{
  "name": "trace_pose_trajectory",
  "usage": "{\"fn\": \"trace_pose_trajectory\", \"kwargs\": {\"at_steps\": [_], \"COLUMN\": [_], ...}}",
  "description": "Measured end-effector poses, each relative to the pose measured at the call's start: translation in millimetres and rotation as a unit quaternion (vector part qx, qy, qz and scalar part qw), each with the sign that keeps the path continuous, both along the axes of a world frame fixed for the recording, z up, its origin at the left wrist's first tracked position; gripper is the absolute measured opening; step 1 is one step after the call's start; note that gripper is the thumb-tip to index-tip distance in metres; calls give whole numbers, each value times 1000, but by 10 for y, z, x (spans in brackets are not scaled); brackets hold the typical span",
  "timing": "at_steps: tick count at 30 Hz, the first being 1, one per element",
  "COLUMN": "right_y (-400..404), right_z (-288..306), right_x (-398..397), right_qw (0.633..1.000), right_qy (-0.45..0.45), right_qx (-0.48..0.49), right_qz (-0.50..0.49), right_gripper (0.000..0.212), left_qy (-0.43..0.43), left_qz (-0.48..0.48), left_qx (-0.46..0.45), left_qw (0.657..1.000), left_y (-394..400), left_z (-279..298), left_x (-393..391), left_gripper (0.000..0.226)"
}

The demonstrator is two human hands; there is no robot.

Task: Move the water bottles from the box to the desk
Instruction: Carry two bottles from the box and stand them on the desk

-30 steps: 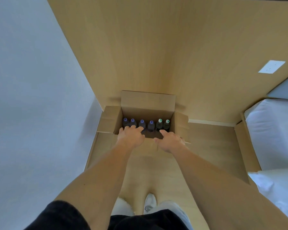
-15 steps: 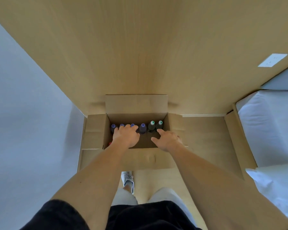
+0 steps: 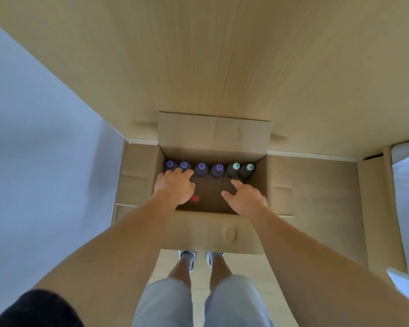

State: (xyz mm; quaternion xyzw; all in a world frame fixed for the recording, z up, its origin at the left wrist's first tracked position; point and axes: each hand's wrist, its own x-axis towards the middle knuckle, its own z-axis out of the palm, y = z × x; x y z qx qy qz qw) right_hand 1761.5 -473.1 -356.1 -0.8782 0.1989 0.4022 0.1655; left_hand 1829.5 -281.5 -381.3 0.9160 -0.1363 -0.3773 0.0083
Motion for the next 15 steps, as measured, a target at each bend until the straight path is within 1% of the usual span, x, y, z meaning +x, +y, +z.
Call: {"fn": "trace_pose_trajectory", "kwargs": {"at_steps": [6,15], "right_y": [-136,-263], "right_z": [-684,-1656], "right_x": [126,140], "right_qw": [999,998], "right_qy": [15,30], "right_qx": [31,50], "right_qz": [-20,-25], "right_gripper": [65,64], "left_qy": [27,50], "left_qz": [33,29], "left_qx": [2,33], "left_qw": [999,998], "left_y": [-56,-43], "left_z": [-596,-1511], "left_x": [75,61], "left_gripper": [54,53]}}
